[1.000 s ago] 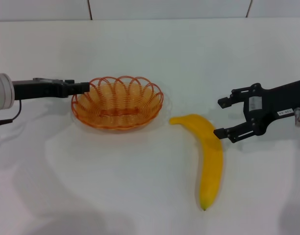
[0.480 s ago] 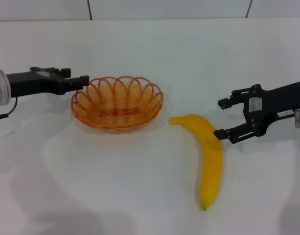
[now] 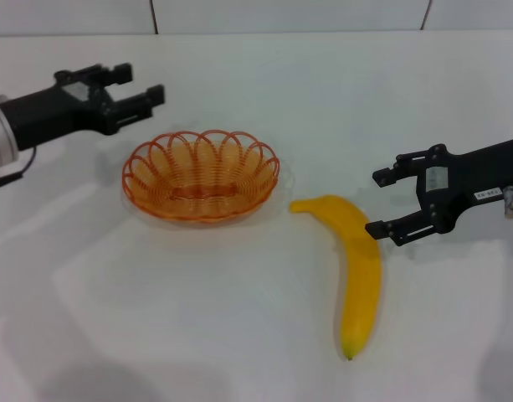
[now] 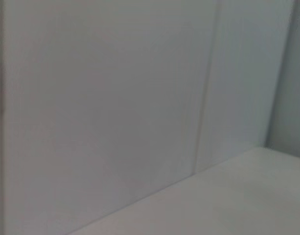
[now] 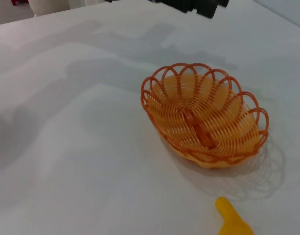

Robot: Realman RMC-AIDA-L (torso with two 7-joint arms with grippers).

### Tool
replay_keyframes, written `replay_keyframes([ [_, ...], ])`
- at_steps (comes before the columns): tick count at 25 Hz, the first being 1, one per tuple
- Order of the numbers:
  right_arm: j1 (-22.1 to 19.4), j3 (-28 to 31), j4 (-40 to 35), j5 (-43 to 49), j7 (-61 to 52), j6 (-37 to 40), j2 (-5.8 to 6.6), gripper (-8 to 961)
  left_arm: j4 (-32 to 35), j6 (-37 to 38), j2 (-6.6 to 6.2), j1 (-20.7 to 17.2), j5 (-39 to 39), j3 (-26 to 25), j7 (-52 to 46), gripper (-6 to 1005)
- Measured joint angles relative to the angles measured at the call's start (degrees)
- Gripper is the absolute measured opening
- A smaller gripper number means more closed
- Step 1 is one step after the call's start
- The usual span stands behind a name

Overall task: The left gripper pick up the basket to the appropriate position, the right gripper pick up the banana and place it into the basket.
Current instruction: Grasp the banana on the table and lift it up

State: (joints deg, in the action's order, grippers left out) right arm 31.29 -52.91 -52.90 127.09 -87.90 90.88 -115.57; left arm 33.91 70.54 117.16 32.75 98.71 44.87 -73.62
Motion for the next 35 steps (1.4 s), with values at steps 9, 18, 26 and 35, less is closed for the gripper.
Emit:
replay_keyframes([
  [9,0.0,0.1,1.2,0.0,-0.2,0.0,0.26,879,0.8,2.3,0.01,-4.2,-12.4,11.2,8.5,682],
  [18,0.0,0.7,1.5,0.6,-0.7,0.0,0.36,879,7.1,4.5,-0.26,-10.3,-18.5,20.6,5.5,681],
  [26,0.0,0.7,1.5,0.9,-0.8,0.0,0.36,879,21.6,2.7,-0.38,-17.8,-10.4,23.7,-10.5,681],
  [35,0.0,0.7,1.5,1.3,-0.8,-0.7,0.12,879,37.1,3.1,-0.26,-23.9,2.7,24.3,-26.2,680],
])
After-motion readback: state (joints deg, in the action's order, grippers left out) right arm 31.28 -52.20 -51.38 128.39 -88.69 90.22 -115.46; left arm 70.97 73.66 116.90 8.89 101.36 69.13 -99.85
